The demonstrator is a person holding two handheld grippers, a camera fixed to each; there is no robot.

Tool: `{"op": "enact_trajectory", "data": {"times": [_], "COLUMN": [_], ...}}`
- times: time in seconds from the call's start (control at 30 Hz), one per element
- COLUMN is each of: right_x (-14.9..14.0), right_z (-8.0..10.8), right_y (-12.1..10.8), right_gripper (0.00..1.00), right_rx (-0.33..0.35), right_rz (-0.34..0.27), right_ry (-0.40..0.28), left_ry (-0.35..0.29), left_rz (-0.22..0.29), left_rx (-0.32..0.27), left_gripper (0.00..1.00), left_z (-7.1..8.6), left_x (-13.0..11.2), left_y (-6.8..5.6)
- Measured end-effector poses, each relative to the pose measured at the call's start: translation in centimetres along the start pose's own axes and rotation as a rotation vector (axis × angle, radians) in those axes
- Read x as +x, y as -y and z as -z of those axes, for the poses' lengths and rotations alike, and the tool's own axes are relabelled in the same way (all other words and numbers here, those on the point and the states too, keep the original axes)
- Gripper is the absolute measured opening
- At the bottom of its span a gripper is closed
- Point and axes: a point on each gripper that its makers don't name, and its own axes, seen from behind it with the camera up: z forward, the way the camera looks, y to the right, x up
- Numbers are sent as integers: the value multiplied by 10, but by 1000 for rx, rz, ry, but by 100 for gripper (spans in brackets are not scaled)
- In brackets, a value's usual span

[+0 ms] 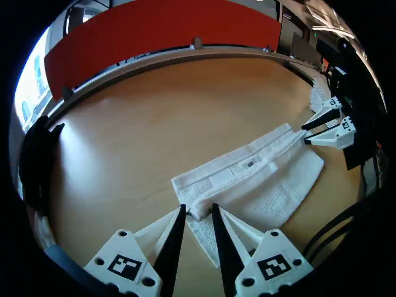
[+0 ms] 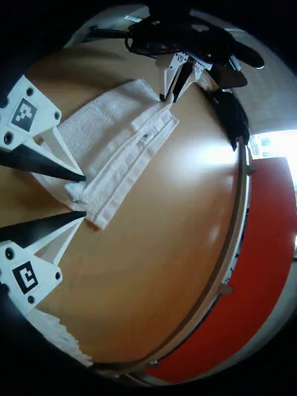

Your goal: Fold towel

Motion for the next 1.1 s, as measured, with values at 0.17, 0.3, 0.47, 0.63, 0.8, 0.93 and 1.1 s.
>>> {"op": "enact_trajectory", "data": {"times": [0.17, 0.3, 0.47, 0.63, 0.8, 0.93, 1.1], "right_x": [1, 1, 6, 11, 13, 13, 11], "right_z": [-3, -6, -6, -5, -3, -1, 4], "right_y": [-13, -21, -29, -33, -35, -36, -34], "right_gripper": [73, 88, 90, 97, 98, 98, 98], "right_rx": [-50, -83, -111, -122, -130, -133, -132], "right_rz": [-9, -18, -29, -27, -21, -19, -26], "right_ry": [3, 8, -4, -15, -25, -30, -34], "left_ry": [-3, 0, -1, -5, -13, -22, -28], "left_rz": [1, 15, 33, 38, 45, 51, 55], "left_rx": [17, 22, 31, 53, 63, 68, 70], "left_gripper": [46, 50, 69, 84, 91, 92, 92], "left_z": [-4, -5, -4, -3, -1, 2, 7], "left_x": [5, 6, 8, 10, 13, 15, 15], "left_y": [6, 9, 14, 22, 26, 29, 29]}}
